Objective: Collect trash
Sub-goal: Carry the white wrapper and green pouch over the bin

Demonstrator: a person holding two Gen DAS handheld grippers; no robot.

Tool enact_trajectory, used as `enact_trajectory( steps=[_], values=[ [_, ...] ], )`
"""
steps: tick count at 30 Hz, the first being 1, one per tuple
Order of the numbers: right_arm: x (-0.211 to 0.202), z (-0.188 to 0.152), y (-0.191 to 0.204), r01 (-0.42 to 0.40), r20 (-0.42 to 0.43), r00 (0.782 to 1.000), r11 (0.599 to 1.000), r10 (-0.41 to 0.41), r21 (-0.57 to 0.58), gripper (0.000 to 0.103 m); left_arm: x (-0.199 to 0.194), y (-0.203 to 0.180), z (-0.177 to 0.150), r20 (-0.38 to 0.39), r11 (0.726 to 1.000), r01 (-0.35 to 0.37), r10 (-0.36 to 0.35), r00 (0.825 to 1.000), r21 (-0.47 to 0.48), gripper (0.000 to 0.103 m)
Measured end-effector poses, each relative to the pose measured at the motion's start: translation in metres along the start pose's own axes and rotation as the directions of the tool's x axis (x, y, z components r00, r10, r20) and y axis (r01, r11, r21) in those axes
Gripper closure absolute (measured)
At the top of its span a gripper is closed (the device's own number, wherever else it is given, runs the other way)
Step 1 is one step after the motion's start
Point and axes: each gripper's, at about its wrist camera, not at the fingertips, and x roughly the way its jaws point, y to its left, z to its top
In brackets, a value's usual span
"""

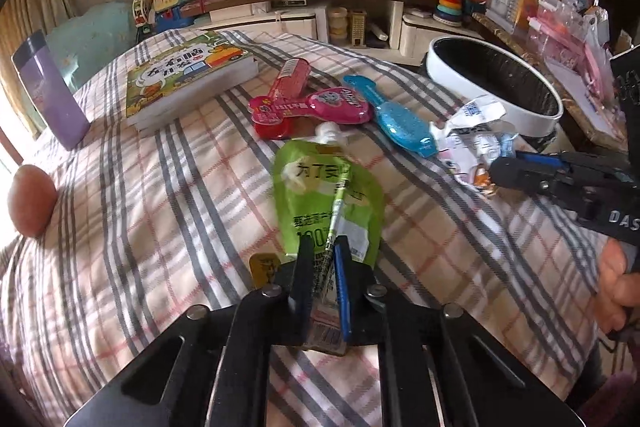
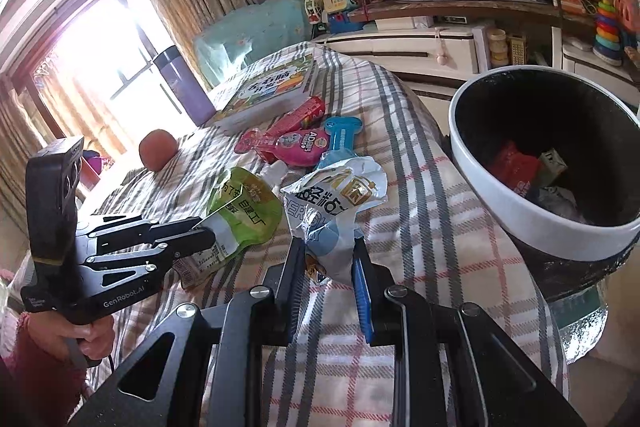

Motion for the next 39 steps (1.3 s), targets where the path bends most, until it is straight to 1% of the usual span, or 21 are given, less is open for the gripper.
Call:
enact_trajectory(
  steps=[1, 5, 8, 11, 14, 18, 23, 39],
  values=[
    [0.000, 0.000, 0.000, -0.001, 0.000, 1.000, 1.000, 0.001, 0.000, 0.080, -0.002, -0.001, -0.002, 0.000, 1.000, 0.027, -0.027, 1.000, -0.015, 0.101],
    [-0.002, -0.001, 0.001, -0.007, 0.004, 1.000, 1.000, 0.007, 0.000, 0.080, -0.013, -0.001, -0.008, 0.017, 0.994, 0.079, -0.078, 0.997, -0.075, 0.102],
    [-0.006, -0.002, 0.002, -0.010, 0.012, 1.000, 1.000, 0.010, -0.001, 0.080, -0.022, -0.001, -0.012, 0.044, 0.987, 0.109, -0.104, 0.994, -0.117, 0.102],
    [-0.012, -0.002, 0.001, -0.010, 0.023, 1.000, 1.000, 0.010, -0.002, 0.080, -0.030, -0.004, -0.013, 0.076, 0.979, 0.141, -0.131, 0.988, -0.145, 0.102],
    [-0.018, -0.002, -0.001, -0.007, 0.034, 0.999, 1.000, 0.007, 0.001, 0.080, -0.032, -0.008, -0.011, 0.093, 0.972, 0.165, -0.151, 0.984, -0.167, 0.102],
    [-0.028, -0.003, -0.006, 0.003, 0.052, 0.999, 1.000, -0.003, 0.011, 0.080, -0.031, -0.019, -0.005, 0.105, 0.967, 0.189, -0.173, 0.979, -0.172, 0.102],
    [-0.041, -0.004, -0.017, 0.023, 0.071, 0.997, 0.999, -0.025, 0.027, 0.080, -0.029, -0.035, 0.004, 0.110, 0.965, 0.215, -0.200, 0.974, -0.151, 0.102],
    [-0.081, -0.001, -0.068, 0.093, 0.131, 0.986, 0.990, -0.107, 0.105, 0.080, -0.012, -0.074, 0.037, 0.110, 0.965, 0.242, -0.231, 0.967, -0.103, 0.102]
  ],
)
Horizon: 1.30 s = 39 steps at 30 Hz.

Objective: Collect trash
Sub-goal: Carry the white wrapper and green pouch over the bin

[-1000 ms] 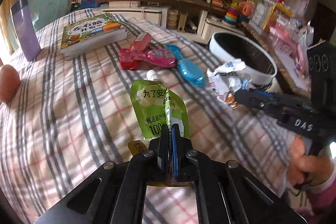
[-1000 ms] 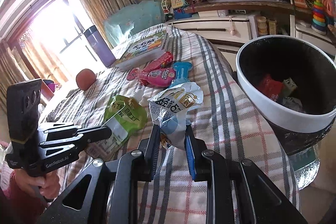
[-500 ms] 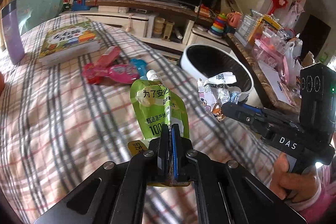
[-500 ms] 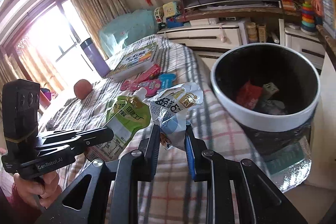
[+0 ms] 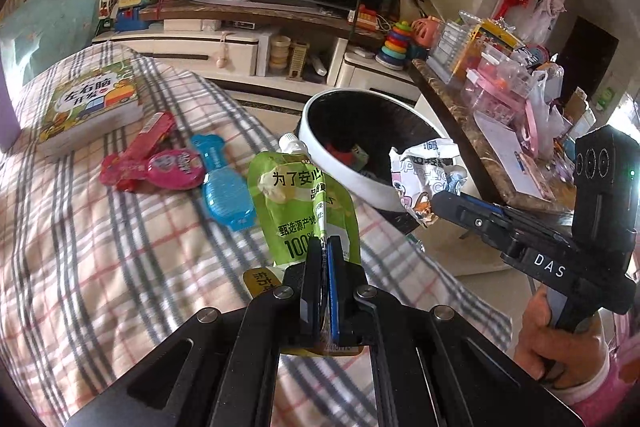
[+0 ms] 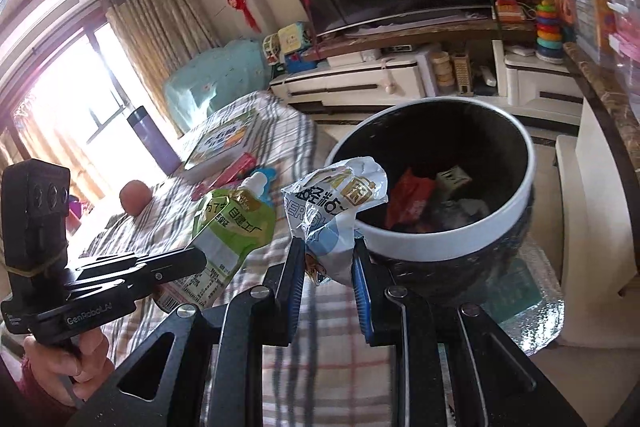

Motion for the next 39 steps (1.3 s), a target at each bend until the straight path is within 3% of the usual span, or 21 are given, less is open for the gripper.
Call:
enact_trajectory(
  steps=[39],
  values=[
    [0.006, 0.050, -0.065, 0.118, 0.030, 0.992, 0.993, -0.119, 0.024, 0.080, 0.055, -0.029, 0.066, 0.009, 0.998, 0.041, -0.042, 0.999, 0.037, 0.102]
  ],
)
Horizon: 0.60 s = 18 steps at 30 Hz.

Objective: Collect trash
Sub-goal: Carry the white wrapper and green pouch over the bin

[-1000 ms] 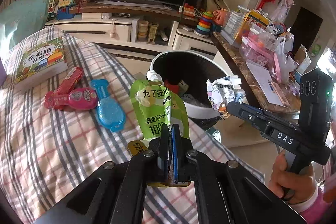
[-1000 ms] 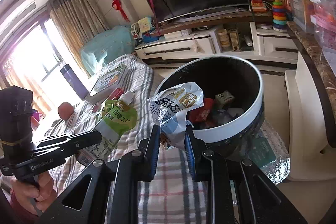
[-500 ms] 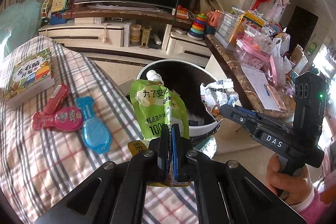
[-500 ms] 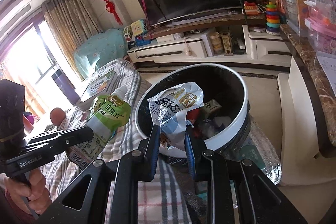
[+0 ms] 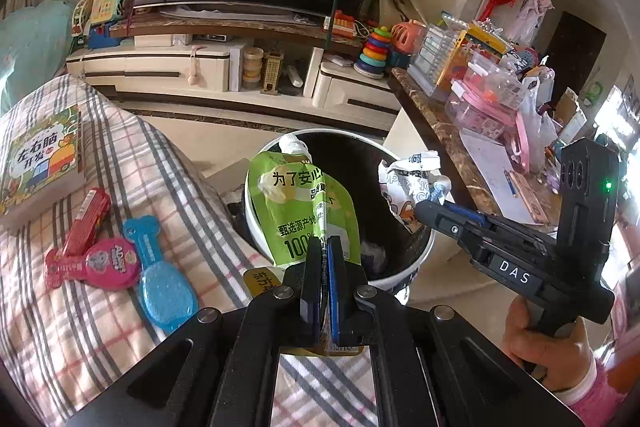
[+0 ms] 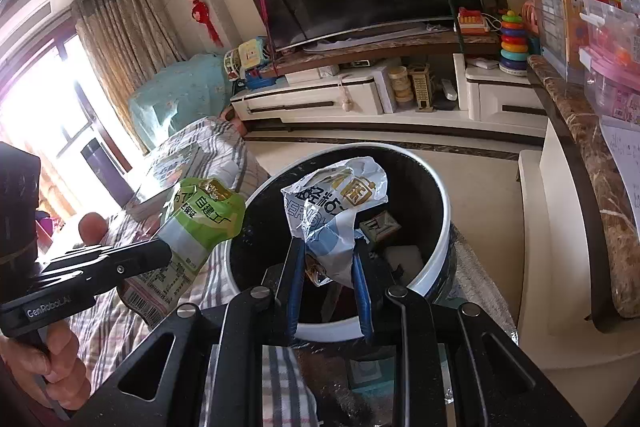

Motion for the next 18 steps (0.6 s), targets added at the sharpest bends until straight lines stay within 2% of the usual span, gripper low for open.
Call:
enact_trajectory(
  steps=[18],
  values=[
    [0.018, 0.012, -0.011, 0.035, -0.033, 0.999, 0.999, -0.035, -0.009, 0.080, 0.037, -0.003, 0.022, -0.041, 1.000, -0.002, 0.002, 0.999, 0.004, 0.102]
  ],
)
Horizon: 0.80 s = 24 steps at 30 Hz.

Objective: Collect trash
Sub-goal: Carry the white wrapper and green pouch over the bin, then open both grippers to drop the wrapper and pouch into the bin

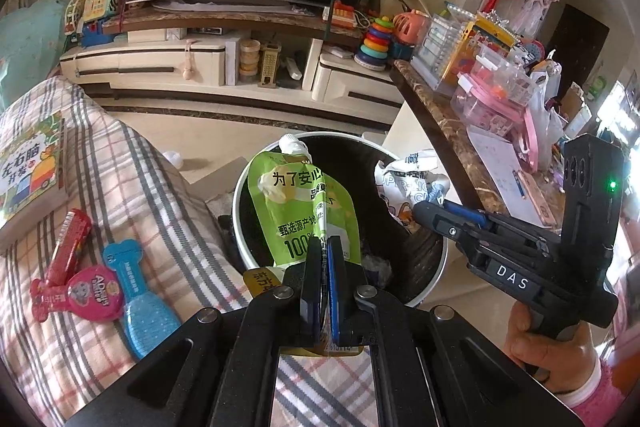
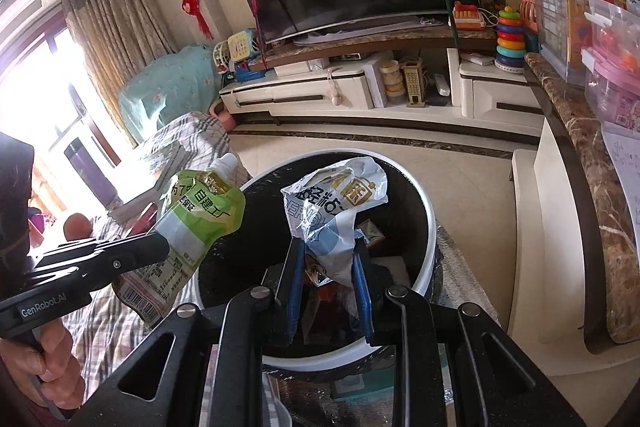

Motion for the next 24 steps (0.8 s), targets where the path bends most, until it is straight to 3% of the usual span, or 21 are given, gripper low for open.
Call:
enact_trajectory(
  steps=[24],
  values=[
    [0.023, 0.009, -0.008, 0.021, -0.057, 0.998, 1.000, -0.022, -0.015, 0.080, 0.043, -0.011, 0.017, -0.050, 1.000, -0.004, 0.003, 0.999, -0.007, 0.101]
  ],
)
